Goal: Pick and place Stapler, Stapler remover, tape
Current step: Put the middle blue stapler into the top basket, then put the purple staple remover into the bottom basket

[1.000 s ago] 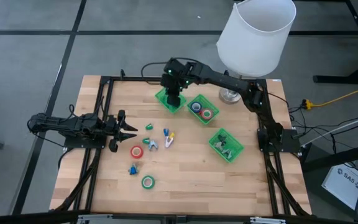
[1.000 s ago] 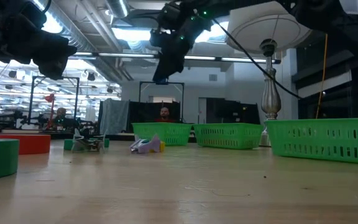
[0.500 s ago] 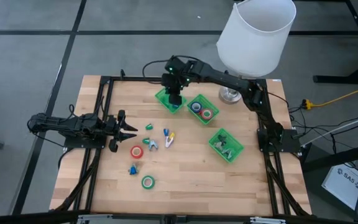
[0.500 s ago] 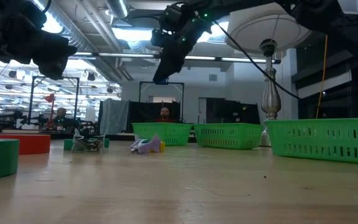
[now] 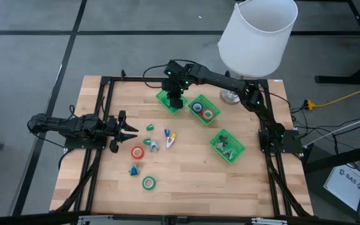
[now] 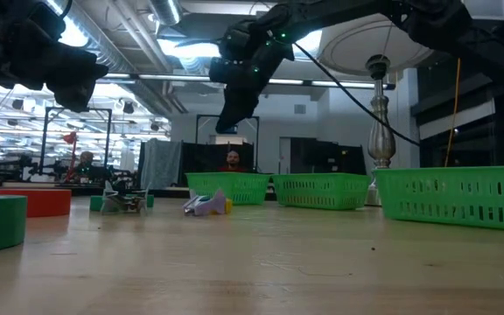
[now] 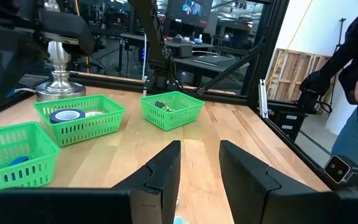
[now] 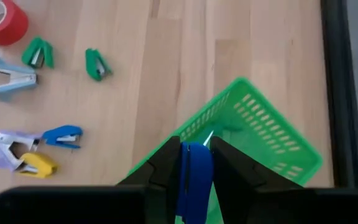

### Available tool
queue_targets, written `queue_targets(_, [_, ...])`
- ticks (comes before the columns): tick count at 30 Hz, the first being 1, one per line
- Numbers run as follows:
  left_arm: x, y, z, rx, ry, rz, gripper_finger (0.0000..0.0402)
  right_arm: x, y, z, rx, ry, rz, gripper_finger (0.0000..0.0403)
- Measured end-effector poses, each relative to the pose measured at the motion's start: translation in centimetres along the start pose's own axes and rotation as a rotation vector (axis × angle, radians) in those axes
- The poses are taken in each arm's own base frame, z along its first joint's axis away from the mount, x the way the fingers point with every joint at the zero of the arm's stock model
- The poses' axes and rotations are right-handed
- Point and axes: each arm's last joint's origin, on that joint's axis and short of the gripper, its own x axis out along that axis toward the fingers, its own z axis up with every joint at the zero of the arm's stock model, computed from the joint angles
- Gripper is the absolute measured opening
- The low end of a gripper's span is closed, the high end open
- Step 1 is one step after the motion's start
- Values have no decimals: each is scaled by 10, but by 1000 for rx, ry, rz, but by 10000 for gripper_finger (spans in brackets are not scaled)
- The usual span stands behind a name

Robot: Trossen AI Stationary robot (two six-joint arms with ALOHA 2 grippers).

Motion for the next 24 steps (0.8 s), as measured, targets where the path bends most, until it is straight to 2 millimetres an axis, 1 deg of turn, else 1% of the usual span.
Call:
queue_targets(4, [0,0,0,0,-1,0,107,3,-1,-2,5,-1,32,83])
queue_targets(9, [0,0,0,0,-1,0,107,4,-6,-5,17,5,32,83])
queue_targets(12, [0,0,0,0,-1,1,107,3,-10,-7,29,8,35,93])
queue_targets(15, [0,0,0,0,-1,1,107,2,-14,-9,66,-7,81,117])
queue_targets(18, [0,0,0,0,-1,0,107,1,-16,-10,109,-18,105,150])
queue_targets(21, [0,0,0,0,-1,0,107,3,-17,-11,114,-14,107,184])
queue_targets(24, [0,0,0,0,-1,0,107,3,-17,-11,113,-15,107,210])
